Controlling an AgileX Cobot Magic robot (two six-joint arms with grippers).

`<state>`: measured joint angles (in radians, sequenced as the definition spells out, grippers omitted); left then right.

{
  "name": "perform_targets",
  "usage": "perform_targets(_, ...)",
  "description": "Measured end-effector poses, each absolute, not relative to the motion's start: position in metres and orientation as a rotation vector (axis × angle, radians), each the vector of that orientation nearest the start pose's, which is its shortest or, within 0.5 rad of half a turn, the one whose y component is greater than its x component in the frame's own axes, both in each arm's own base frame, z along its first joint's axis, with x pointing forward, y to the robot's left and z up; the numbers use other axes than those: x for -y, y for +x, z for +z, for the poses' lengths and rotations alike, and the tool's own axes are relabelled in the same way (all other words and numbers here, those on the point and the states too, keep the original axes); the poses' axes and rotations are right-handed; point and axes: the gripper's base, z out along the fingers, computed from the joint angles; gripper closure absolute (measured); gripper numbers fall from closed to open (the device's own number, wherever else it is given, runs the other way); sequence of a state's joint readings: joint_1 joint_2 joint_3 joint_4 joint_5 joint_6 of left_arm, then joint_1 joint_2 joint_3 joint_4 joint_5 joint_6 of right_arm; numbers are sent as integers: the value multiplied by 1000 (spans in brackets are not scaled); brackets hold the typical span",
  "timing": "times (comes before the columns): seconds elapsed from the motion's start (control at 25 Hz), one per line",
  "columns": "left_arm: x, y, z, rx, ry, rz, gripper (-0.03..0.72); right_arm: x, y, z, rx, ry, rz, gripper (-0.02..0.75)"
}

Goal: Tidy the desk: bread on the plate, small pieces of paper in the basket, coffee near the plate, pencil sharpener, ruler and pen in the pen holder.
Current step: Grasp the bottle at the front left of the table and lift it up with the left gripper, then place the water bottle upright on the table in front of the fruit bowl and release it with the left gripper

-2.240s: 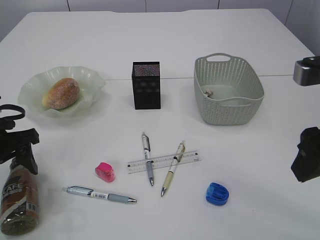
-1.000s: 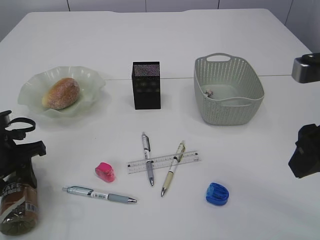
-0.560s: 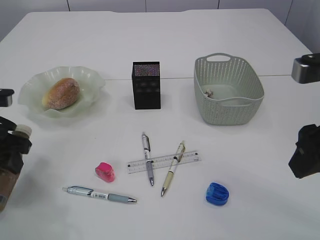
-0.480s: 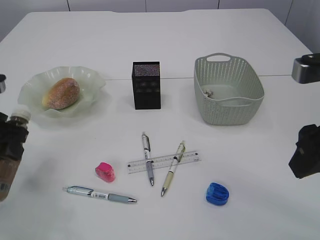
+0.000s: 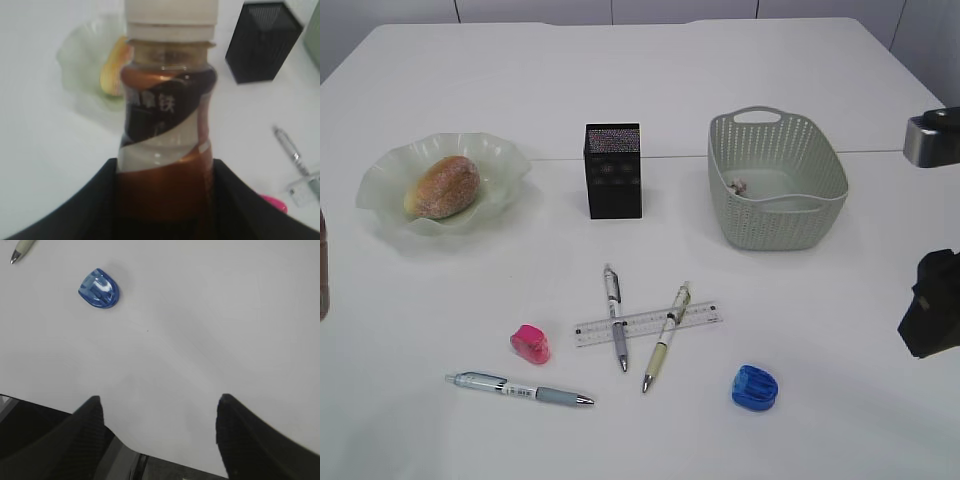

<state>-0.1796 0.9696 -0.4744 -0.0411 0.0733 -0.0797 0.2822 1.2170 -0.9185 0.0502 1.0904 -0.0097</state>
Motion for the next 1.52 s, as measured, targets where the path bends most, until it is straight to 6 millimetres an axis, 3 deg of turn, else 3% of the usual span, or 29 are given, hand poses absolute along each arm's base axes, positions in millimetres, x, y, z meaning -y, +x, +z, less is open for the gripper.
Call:
perform_targets(0.24, 29, 161, 284, -1816, 66, -203, 315, -63, 202, 282, -2862, -396, 119, 225)
perform_targets(0.4, 29, 161, 296, -1686, 75, -201, 315, -63, 202, 282, -2864, -396, 119, 225)
perform_targets(0.52, 31, 172, 293, -1671, 78, -199, 315, -63, 202, 282, -2864, -399, 119, 225)
perform_targets(0.76, 37, 203, 261, -1797, 60, -207, 318, -63, 202, 282, -2864, -398, 122, 227)
perform_targets(0.96, 44, 229, 257, -1616, 94, -232, 319, -63, 202, 282, -2865, -397, 124, 227)
perform_targets(1.16, 59, 252, 232, -1495, 223, -276, 319, -63, 202, 282, -2863, -396, 125, 227)
perform_targets(1.36, 67, 265, 199, -1546, 280, -317, 319, -63, 202, 282, -2861, -396, 125, 227)
perform_targets(1.52, 67, 270, 187, -1583, 277, -321, 319, -63, 203, 283, -2848, -394, 127, 227)
